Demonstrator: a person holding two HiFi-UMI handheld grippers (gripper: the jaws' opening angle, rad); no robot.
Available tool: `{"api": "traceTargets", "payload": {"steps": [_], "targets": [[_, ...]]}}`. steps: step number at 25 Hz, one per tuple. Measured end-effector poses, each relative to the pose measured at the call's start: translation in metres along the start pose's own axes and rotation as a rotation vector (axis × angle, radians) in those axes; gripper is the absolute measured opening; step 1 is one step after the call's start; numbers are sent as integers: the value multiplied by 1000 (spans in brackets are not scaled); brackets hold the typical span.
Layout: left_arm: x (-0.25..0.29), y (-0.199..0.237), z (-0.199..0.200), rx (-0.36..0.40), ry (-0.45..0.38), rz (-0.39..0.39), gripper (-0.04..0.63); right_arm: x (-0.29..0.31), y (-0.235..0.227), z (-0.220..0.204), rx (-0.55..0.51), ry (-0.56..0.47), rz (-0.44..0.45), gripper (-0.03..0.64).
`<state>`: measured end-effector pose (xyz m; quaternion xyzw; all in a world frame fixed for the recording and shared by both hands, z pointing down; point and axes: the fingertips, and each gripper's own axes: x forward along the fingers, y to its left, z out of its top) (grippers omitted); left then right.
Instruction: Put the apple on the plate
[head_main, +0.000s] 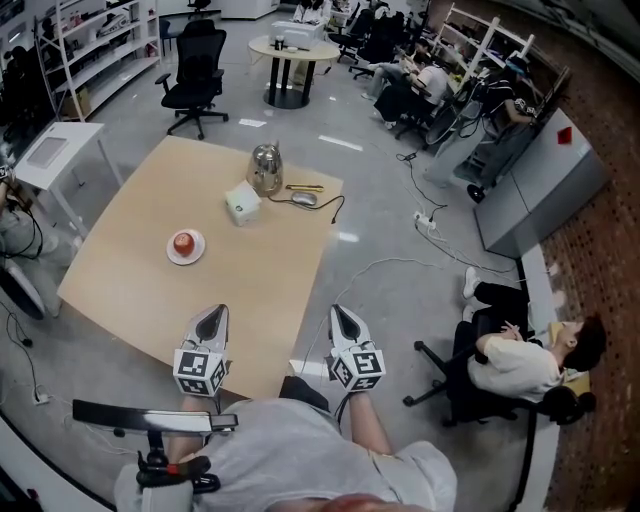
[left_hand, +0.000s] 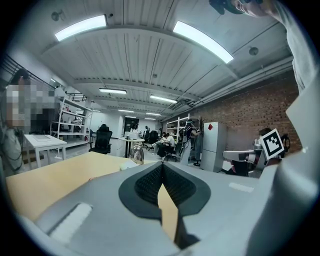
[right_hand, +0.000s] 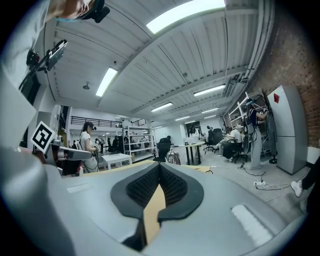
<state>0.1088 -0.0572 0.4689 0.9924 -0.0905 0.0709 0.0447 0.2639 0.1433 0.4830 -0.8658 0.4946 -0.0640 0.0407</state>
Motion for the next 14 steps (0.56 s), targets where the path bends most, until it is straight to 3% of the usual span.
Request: {"api": "traceTargets", "payload": {"steps": [14], "targets": [[9, 6, 0, 0, 2, -5, 18, 11, -4, 0, 11, 0, -8, 6]]}}
